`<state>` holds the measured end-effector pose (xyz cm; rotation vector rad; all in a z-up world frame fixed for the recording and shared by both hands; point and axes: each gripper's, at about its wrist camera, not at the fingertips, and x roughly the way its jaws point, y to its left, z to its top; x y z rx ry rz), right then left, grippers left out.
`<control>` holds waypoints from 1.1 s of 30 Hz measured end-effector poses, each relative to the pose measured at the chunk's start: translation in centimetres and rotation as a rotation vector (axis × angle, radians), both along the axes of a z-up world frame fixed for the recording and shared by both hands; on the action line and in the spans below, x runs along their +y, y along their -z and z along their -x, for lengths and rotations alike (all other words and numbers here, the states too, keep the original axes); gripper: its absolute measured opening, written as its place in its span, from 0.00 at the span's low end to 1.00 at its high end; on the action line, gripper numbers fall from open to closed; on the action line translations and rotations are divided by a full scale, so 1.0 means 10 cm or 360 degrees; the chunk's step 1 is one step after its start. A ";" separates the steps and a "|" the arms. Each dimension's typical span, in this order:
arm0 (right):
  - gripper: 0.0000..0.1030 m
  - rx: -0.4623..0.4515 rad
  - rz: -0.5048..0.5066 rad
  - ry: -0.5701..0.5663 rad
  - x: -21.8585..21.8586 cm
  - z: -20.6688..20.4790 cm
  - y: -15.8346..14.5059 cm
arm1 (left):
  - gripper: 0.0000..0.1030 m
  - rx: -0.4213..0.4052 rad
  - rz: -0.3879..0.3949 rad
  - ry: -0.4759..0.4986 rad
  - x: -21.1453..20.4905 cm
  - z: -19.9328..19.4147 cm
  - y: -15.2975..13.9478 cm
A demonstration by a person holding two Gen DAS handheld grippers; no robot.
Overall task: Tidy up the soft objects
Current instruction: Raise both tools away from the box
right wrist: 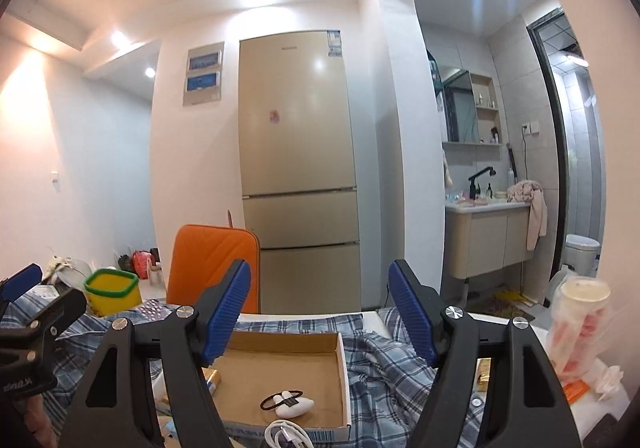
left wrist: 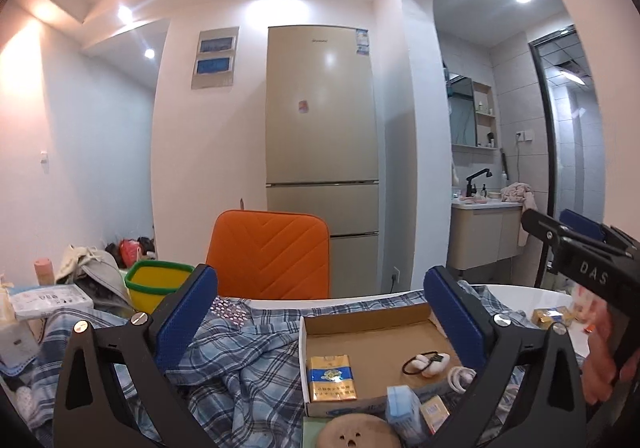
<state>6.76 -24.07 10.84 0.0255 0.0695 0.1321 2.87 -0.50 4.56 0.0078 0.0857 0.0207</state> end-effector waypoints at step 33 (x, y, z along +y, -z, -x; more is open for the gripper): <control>0.86 0.0774 0.0070 0.0051 -0.20 -0.36 0.78 | 1.00 0.0459 -0.0055 0.0054 -0.24 -0.17 0.52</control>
